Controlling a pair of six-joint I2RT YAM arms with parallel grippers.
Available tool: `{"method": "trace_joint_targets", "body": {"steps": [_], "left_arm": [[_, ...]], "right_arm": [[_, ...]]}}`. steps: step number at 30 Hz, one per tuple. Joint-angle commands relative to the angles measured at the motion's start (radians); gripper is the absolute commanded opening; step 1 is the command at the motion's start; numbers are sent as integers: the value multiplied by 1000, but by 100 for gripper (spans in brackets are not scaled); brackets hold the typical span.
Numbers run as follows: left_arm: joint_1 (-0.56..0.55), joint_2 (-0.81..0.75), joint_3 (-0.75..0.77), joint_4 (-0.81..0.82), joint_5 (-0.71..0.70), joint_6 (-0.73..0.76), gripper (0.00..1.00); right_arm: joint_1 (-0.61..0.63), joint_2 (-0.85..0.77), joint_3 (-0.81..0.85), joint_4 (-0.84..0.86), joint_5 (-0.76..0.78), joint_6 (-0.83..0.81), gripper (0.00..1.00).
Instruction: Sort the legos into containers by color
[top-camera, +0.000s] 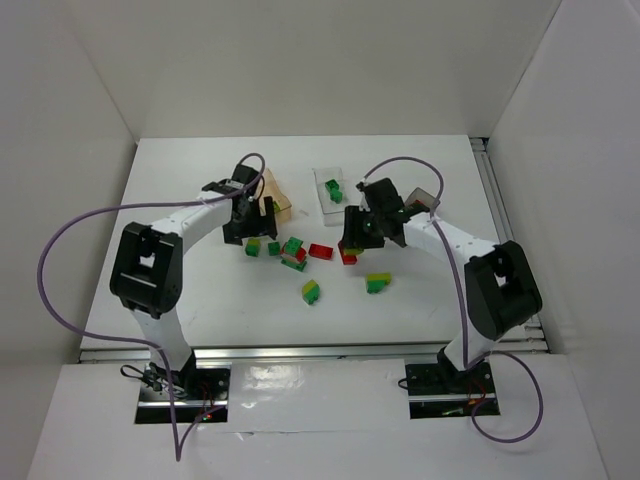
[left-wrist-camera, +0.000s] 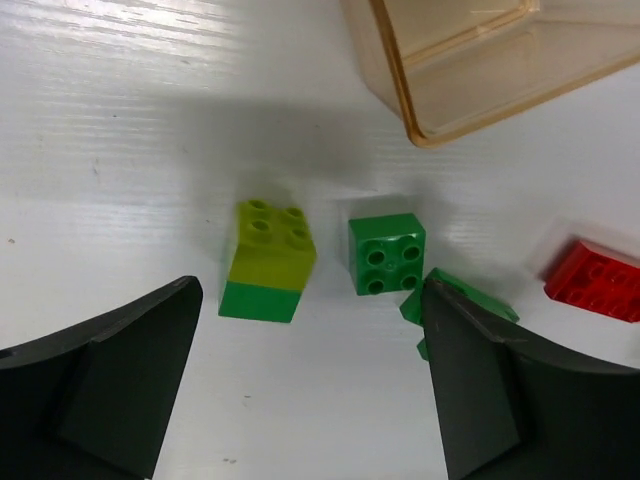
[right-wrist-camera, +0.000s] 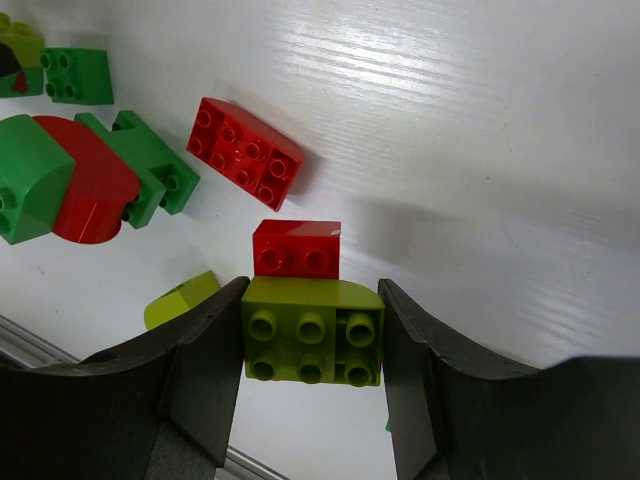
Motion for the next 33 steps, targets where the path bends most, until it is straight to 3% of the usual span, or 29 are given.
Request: {"method": "trace_joint_targets", "body": {"steps": [1, 5, 8, 9, 13, 18, 25, 33], "left_arm": [[2, -48, 52, -29, 52, 34, 100], [-19, -224, 25, 24, 93, 97, 83], [-19, -330, 16, 117, 384, 181, 85], [-19, -330, 31, 130, 578, 199, 88], [-28, -306, 16, 222, 939, 295, 95], [-50, -281, -50, 304, 1081, 333, 95], [-82, -257, -41, 304, 1135, 382, 95], [-82, -234, -69, 364, 1308, 393, 80]], "right_arm": [[11, 3, 57, -1, 10, -19, 37], [-23, -50, 10, 86, -202, -54, 37], [-23, -121, -53, 211, -411, -84, 37], [-34, -153, -54, 234, -461, -84, 37], [-55, -173, -52, 248, -656, -102, 37], [-64, -193, -21, 268, -852, -120, 37], [-75, -215, 2, 277, -917, -110, 37], [-94, -215, 2, 303, -957, -79, 37]]}}
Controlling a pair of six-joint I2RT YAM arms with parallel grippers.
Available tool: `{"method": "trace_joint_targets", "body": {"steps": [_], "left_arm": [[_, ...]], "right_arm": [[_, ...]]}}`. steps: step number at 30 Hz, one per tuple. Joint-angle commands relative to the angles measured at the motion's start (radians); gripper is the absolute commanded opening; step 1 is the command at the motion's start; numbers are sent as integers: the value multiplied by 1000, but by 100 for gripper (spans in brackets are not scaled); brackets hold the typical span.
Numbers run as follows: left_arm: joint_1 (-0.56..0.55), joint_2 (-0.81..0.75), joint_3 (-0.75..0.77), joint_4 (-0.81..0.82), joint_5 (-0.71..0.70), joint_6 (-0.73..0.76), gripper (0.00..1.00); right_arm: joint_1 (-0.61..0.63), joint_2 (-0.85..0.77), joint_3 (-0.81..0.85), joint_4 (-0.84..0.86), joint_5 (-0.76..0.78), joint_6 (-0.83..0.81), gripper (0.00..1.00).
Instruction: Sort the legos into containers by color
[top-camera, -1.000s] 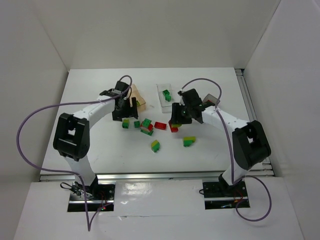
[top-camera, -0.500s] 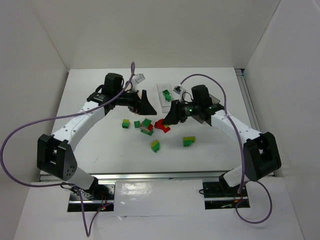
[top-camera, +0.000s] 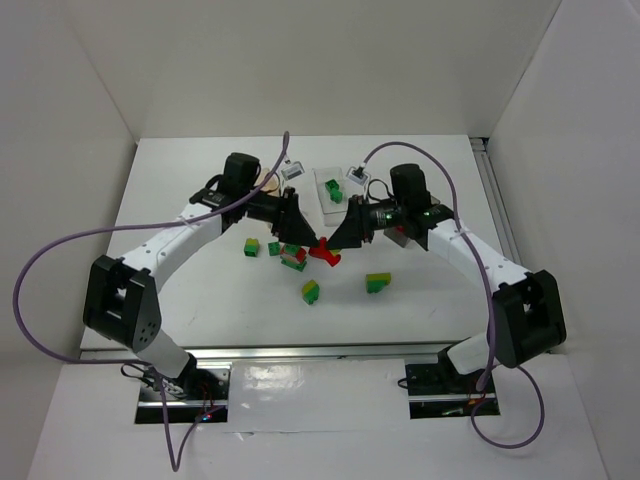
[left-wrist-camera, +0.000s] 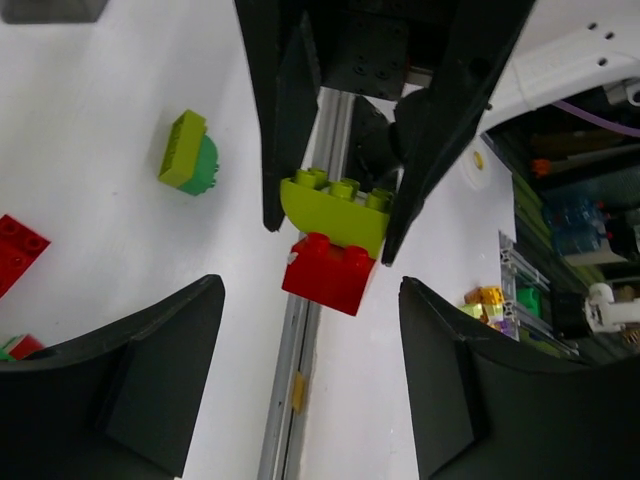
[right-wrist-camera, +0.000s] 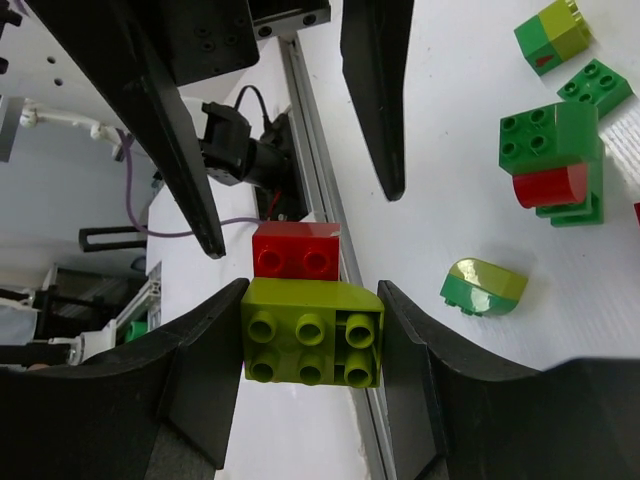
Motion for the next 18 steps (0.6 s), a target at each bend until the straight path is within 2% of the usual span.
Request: {"method": "trace_joint_targets", "body": {"steps": [1, 12, 16, 18], "left_arm": [[0, 9, -23, 69, 126, 51, 78], [-29, 21, -41, 170, 168, -14, 80], [-29, 21, -53, 256, 186, -77, 69], [-39, 32, -41, 244, 172, -77, 58]], "right_arm": [[-12, -33, 42, 71, -47, 13, 37], [-12, -33, 53, 83, -45, 33, 37], [-12, -24, 53, 74, -45, 24, 37], [-12, -24, 53, 74, -45, 24, 37]]}}
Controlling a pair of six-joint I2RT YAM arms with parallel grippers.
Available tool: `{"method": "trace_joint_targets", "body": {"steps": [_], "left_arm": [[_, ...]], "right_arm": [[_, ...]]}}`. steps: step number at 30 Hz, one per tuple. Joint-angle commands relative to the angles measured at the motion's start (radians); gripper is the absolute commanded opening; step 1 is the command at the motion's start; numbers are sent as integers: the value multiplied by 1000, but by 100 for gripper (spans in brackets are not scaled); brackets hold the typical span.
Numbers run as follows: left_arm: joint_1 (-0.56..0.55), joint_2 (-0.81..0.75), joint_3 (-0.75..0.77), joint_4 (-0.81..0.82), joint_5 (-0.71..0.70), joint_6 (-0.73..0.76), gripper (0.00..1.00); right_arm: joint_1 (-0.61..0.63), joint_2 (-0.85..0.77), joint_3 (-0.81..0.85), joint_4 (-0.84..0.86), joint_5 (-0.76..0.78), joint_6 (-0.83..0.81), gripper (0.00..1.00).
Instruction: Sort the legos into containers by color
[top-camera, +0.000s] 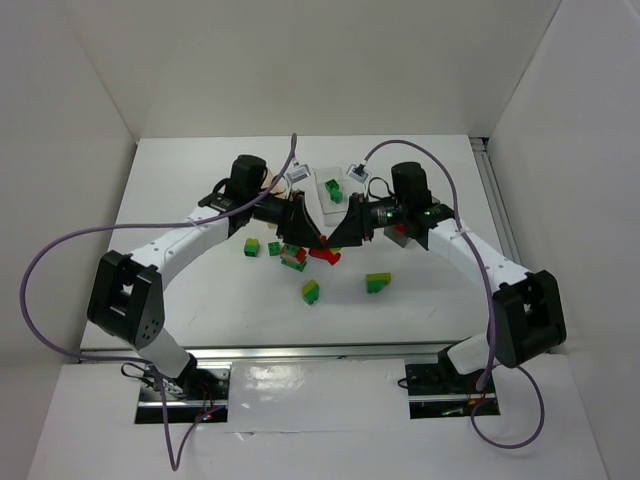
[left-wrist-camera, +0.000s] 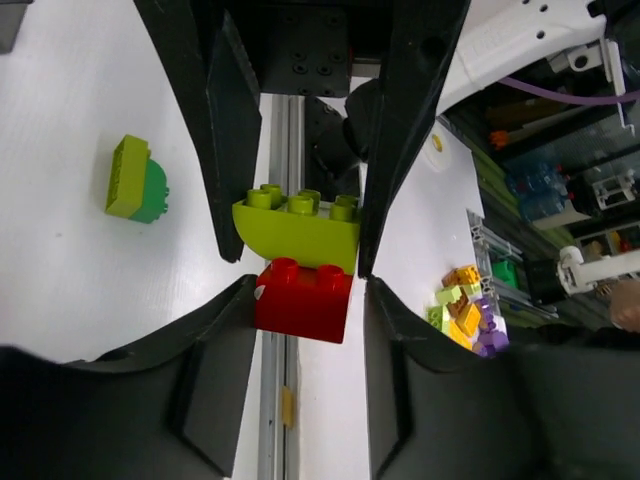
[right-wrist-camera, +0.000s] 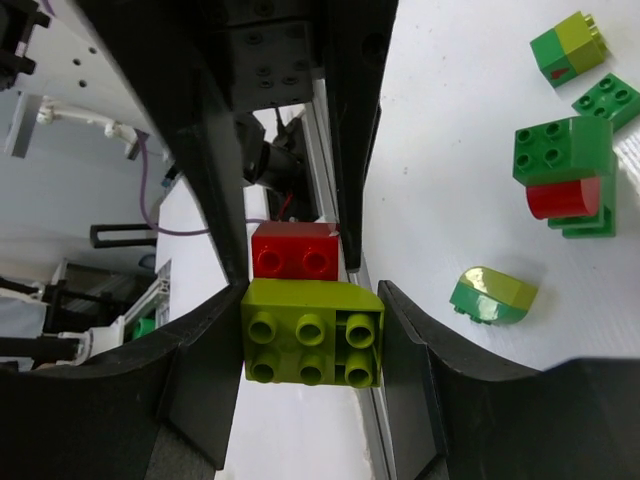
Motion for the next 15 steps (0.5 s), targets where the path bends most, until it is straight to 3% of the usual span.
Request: {"method": "trace_joint_targets", "body": {"steps": [1, 3, 4, 5, 15], "left_arm": [[-8, 11, 2, 72, 43, -12, 51], [-8, 20, 13, 53, 32, -12, 34], [-8, 20, 13, 40, 23, -12, 11], [-8, 20, 13, 28, 8, 0, 3], [90, 40, -50, -21, -66, -6, 0]], "right_arm": [[-5, -24, 47, 40, -17, -6, 37], [-5, -24, 47, 40, -17, -6, 37], [-5, -24, 47, 40, -8, -6, 37], [-5, -24, 47, 25, 1, -6, 37], [-45, -42, 105, -58, 118, -16, 37]]}}
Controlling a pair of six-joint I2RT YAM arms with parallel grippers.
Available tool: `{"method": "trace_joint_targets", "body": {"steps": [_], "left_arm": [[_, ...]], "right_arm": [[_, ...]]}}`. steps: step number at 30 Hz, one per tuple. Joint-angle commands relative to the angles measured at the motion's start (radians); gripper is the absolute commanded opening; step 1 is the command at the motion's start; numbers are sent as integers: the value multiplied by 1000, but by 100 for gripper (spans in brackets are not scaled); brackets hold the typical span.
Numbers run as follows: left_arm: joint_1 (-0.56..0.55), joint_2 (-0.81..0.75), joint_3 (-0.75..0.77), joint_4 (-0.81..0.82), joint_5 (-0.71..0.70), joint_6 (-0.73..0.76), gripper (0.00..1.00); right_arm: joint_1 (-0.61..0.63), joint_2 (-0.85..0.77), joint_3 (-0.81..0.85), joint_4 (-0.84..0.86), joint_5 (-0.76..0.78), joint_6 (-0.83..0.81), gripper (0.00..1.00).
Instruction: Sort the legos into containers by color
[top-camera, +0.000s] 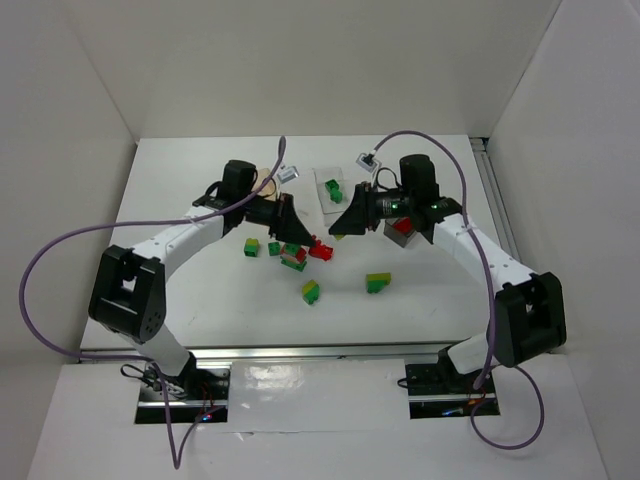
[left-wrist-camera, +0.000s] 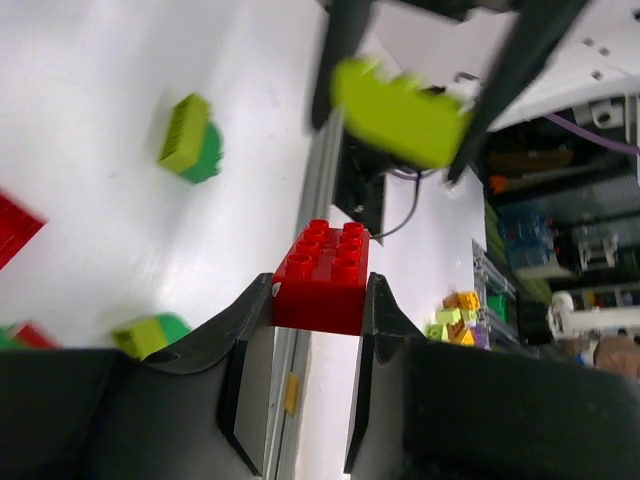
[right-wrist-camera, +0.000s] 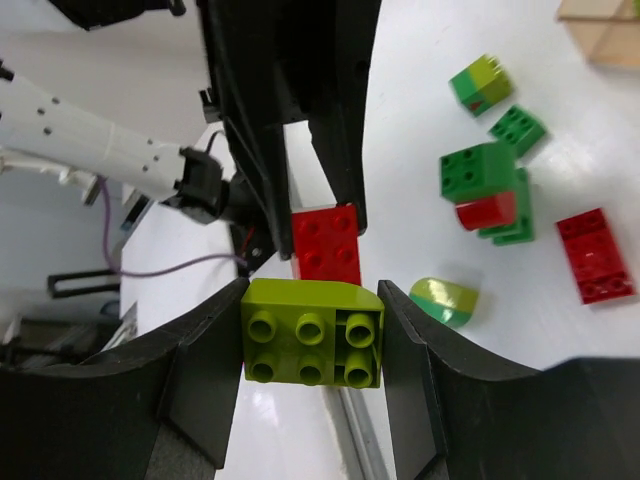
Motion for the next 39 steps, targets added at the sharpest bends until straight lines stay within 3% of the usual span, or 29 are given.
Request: {"method": "trace_joint_targets", "body": {"steps": [1, 6, 8, 9, 10, 13, 20, 25, 29, 34, 35, 39], "left_arm": [[43, 14, -4, -38, -39, 18, 0], [163, -9, 20, -135, -177, -12, 0], [215, -58, 20, -164, -402, -89, 0], [255, -77, 20, -208, -489, -109, 0], [269, -112, 20, -231, -665, -156, 0], [303, -176, 20, -311, -870, -206, 0], [343, -383, 34, -400, -1143, -238, 0], [361, -434, 52, -411, -1194, -238, 0], [361, -434, 62, -420, -1168, -229, 0], [361, -402, 95, -410, -1104, -218, 0], [361, -402, 108, -410, -1089, -218, 0], [352, -384, 132, -410, -1046, -209, 0]], "right_arm": [[-10, -42, 66, -24, 70, -10, 37], [33, 57, 162, -3, 250, 35, 37], [77, 108, 219, -3, 424, 59, 37], [119, 183, 300, -16, 472, 59, 38], [137, 229, 357, -71, 518, 59, 40], [200, 438, 621, -177, 704, 46, 40], [271, 792, 1021, -245, 876, 27, 40], [280, 1029, 1318, -321, 851, 27, 41], [271, 1084, 1349, -290, 818, 50, 47], [271, 1095, 1338, -260, 795, 50, 77], [271, 1095, 1338, -250, 785, 50, 90], [280, 1023, 1319, -240, 805, 50, 98]]}}
